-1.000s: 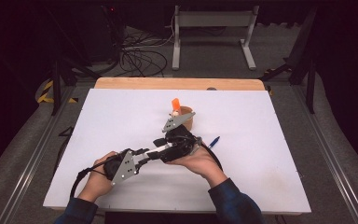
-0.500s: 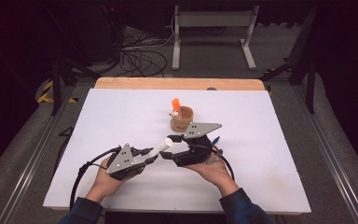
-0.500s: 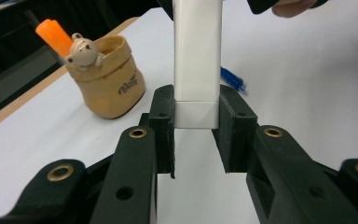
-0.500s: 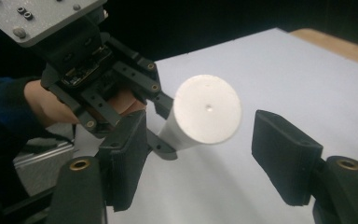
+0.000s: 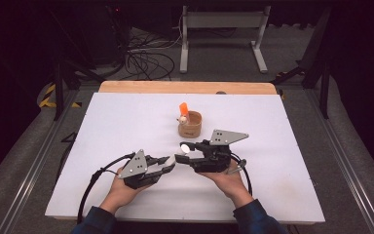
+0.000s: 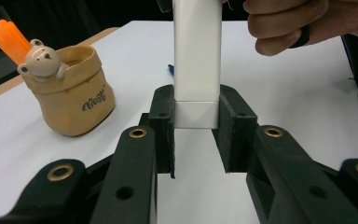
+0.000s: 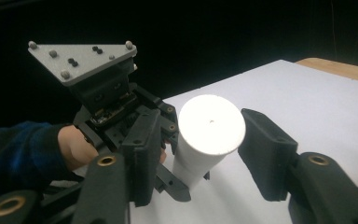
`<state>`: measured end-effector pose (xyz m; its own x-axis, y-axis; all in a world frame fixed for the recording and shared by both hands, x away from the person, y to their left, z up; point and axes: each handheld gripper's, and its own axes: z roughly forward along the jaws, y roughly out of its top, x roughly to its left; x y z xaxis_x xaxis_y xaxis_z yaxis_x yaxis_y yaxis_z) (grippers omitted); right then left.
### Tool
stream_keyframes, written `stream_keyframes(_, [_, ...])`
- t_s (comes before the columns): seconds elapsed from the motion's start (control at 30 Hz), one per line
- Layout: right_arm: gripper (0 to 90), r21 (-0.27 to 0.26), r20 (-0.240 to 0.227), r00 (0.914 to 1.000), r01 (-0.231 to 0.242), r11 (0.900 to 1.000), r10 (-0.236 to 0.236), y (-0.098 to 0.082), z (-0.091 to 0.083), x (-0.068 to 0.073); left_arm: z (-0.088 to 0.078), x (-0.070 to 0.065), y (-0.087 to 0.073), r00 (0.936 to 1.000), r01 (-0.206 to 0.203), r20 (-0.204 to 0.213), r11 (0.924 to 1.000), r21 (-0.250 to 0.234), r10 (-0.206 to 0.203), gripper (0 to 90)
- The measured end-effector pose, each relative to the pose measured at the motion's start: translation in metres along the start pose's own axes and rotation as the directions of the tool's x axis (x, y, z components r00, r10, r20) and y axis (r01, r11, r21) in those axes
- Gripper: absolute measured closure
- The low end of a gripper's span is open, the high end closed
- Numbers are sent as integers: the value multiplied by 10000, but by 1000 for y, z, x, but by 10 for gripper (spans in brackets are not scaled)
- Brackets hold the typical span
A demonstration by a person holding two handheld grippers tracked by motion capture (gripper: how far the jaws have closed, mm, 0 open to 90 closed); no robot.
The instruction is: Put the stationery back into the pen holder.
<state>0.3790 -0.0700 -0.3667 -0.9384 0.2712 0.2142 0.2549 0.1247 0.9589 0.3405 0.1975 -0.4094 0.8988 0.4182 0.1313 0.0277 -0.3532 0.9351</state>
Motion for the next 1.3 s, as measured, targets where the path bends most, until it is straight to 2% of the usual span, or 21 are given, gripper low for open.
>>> stream_keyframes(0.03, [545, -2, -40, 10000, -27, 10000, 27, 0, 0, 0, 1, -1, -1, 9999, 131, 69, 9999, -5, -131, 710])
stream_keyframes(0.23, [637, -149, 13, 9996, -286, 9995, 286, -2, 0, -1, 2, -1, -2, 9999, 98, 95, 9999, -67, -98, 710])
stream_keyframes(0.3, [643, -202, -4, 9995, -305, 9993, 305, -2, 0, -2, 3, -1, -3, 9997, 199, 126, 9997, -108, -197, 709])
stream_keyframes(0.47, [651, -240, 22, 9998, -192, 9995, 192, -2, 1, 0, 3, -1, -2, 9999, 140, 93, 9999, -83, -139, 705])
stream_keyframes(0.6, [653, -139, 240, 9996, -153, 9998, 156, -2, 2, 0, 4, -1, -1, 9999, 104, -25, 9999, 89, -104, 689])
stream_keyframes(0.7, [654, 4, 614, 9981, 64, 10000, -65, -1, 2, 1, 4, -1, 1, 9998, 79, -204, 9998, 157, -75, 591])
stream_keyframes(0.77, [654, 55, 819, 9965, 138, 9999, -142, 1, 1, 1, 3, -1, 1, 9995, 231, -238, 9997, 110, -228, 576])
stream_keyframes(0.83, [655, 79, 1027, 9944, 228, 9997, -235, 4, -2, 1, 2, 1, 2, 9983, 367, -450, 9993, 98, -362, 508])
stream_keyframes(0.93, [655, 129, 1479, 9877, 492, 9987, -506, 10, -8, 1, 0, 2, 2, 9952, 683, -707, 9977, -8, -682, 444])
stream_keyframes(1.07, [655, 254, 2082, 9745, 800, 9965, -835, 19, -16, -1, -3, 4, 3, 9914, 824, -1018, 9966, -75, -828, 375])
stream_keyframes(1.2, [655, 492, 2634, 9578, 1062, 9931, -1155, 26, -20, -4, -6, 8, 4, 9878, 783, -1348, 9969, -57, -784, 298])
stream_keyframes(1.3, [655, 566, 2971, 9466, 1139, 9919, -1256, 32, -22, -6, -8, 10, 5, 9815, 1026, -1617, 9947, -62, -1023, 214])
